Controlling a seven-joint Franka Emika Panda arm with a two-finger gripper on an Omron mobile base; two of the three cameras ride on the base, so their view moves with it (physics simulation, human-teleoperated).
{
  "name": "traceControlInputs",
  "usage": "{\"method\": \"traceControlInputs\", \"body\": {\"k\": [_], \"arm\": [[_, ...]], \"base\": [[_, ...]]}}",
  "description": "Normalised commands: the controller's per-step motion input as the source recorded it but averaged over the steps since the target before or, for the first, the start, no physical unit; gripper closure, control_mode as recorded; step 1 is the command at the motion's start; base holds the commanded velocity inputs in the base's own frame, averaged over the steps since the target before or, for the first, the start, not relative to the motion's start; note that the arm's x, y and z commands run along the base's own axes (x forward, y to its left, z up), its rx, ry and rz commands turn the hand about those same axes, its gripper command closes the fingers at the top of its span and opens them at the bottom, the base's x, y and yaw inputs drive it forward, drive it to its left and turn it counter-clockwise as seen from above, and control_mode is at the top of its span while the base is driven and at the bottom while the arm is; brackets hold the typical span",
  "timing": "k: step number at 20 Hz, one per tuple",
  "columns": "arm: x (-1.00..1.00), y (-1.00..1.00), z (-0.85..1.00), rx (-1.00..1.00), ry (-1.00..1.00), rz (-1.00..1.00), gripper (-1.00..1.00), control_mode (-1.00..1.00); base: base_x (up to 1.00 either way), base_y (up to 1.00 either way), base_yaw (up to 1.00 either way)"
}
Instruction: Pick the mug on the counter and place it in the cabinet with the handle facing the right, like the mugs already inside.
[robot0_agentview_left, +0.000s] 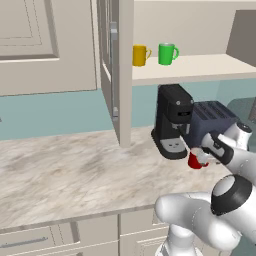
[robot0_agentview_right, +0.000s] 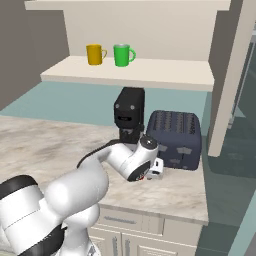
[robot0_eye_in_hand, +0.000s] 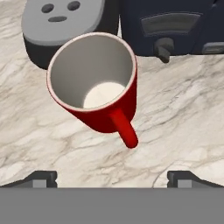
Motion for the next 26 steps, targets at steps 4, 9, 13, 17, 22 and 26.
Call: {"method": "traceControlInputs", "body": {"k": [4,9,13,17,22,26], "arm": [[0.06,-0.09,-0.17,0.01,0.0,0.09,-1.0,-1.0],[0.12,-0.04,-0.08,0.03,0.0,0.07,-1.0,-1.0],[0.19,-0.01,-0.02,0.03,0.0,0.05,-1.0,-1.0],[0.2,0.0,0.0,0.04,0.0,0.05,-1.0,-1.0],[0.17,-0.02,-0.04,0.02,0.0,0.05,-1.0,-1.0],[0.13,-0.01,-0.15,0.0,0.0,0.05,-1.0,-1.0]], "base": [[0.0,0.0,0.0],[0.0,0.0,0.0],[0.0,0.0,0.0],[0.0,0.0,0.0],[0.0,0.0,0.0],[0.0,0.0,0.0]]}}
